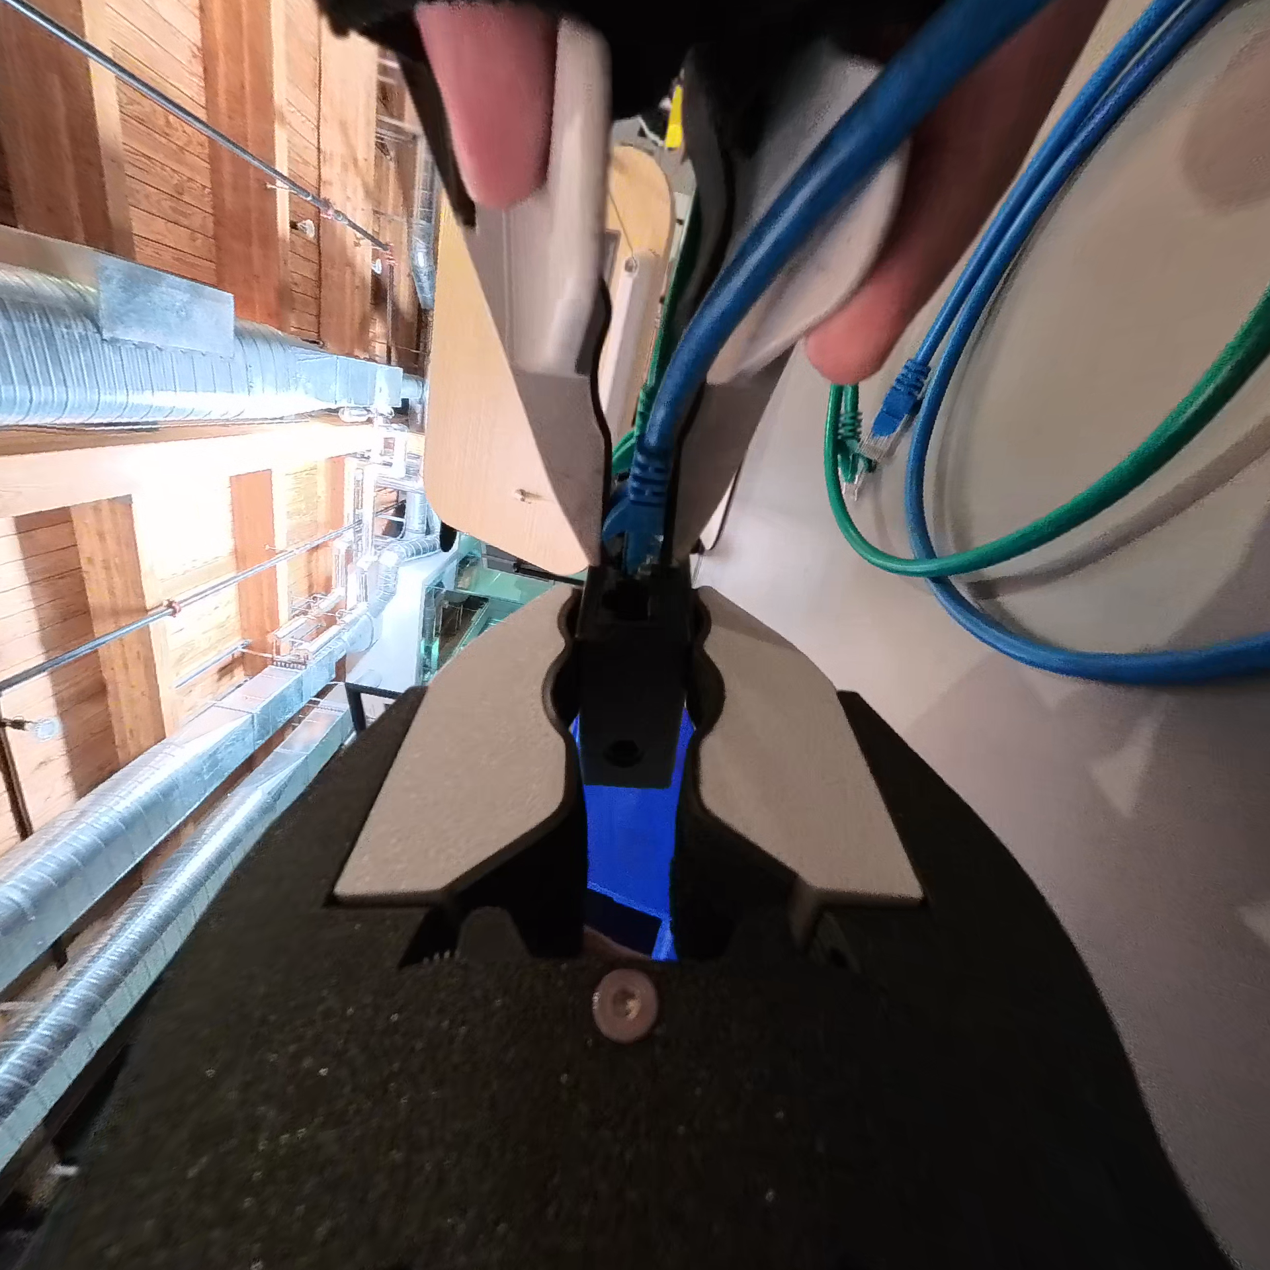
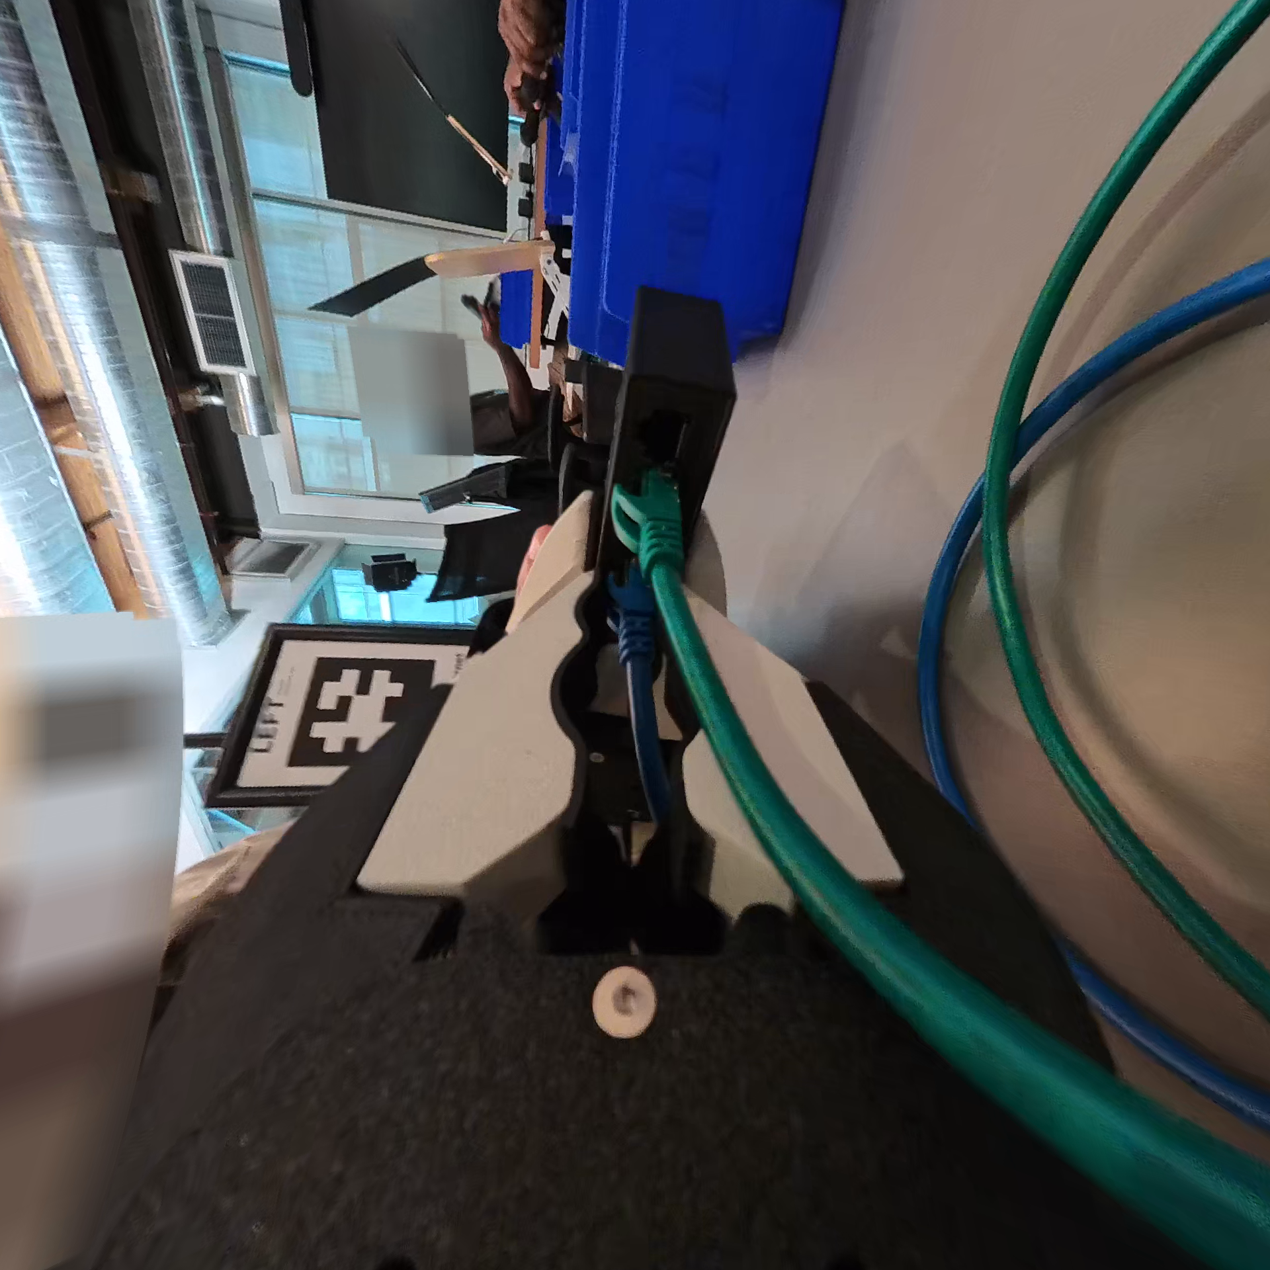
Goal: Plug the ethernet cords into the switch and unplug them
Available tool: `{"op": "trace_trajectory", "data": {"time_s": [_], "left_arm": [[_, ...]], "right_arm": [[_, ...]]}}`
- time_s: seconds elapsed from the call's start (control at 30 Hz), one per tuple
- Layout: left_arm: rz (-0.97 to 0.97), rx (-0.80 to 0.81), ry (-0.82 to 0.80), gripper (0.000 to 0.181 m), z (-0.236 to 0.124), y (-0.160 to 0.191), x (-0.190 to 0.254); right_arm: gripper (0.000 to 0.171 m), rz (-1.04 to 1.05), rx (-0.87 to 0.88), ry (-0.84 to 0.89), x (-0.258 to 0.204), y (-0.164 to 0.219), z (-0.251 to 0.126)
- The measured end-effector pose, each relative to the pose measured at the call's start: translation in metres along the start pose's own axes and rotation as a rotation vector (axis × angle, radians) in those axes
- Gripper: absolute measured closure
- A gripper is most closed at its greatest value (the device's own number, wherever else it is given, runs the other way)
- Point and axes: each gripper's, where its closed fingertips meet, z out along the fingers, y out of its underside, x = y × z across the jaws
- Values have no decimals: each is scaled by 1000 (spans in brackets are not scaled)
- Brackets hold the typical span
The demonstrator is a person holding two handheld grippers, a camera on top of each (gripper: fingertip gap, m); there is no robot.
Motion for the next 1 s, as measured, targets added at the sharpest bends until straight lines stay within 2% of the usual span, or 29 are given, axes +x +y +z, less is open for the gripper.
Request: {"op": "trace_trajectory", "data": {"time_s": [0.27,0.43,0.57,0.6,0.67,0.73,0.77,0.87,0.93,1.0], "left_arm": [[14,0,1,155,-1,-2,-2],[35,137,31,154,-6,-11,9],[26,176,26,154,-7,-19,8],[34,137,24,155,-5,-14,7],[-4,-56,50,154,10,37,6],[-24,-3,-24,155,8,48,-18],[-28,4,-37,154,8,44,-25],[-57,-64,14,155,12,50,-11],[-93,-87,61,155,11,57,-3],[-141,-100,67,155,11,65,-5]], "right_arm": [[159,-57,-9,-17,-2,1,-1],[160,-26,-81,10,6,10,-8],[161,-71,-128,51,4,11,-16],[161,-99,-144,65,4,11,-18],[161,-141,-123,120,13,3,-35],[161,-145,-61,127,19,-7,-49],[161,-157,-121,111,17,2,-48],[160,-434,-263,255,24,22,-39],[159,-630,-288,380,32,18,-43],[159,-792,-302,416,35,17,-45]]}}
